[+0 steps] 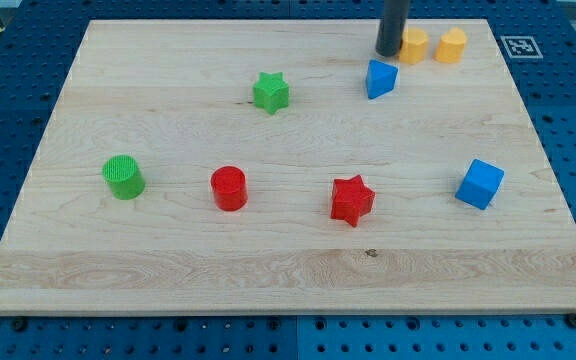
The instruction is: Point at green star
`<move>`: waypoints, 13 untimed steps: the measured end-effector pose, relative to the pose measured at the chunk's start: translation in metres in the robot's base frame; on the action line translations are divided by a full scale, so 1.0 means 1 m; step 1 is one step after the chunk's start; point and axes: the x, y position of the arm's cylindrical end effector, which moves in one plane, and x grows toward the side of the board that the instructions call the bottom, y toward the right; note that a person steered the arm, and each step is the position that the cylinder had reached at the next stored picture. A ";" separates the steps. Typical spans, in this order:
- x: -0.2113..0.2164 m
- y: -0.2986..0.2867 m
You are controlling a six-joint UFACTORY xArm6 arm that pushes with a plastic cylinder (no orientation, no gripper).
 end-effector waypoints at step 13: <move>0.051 -0.095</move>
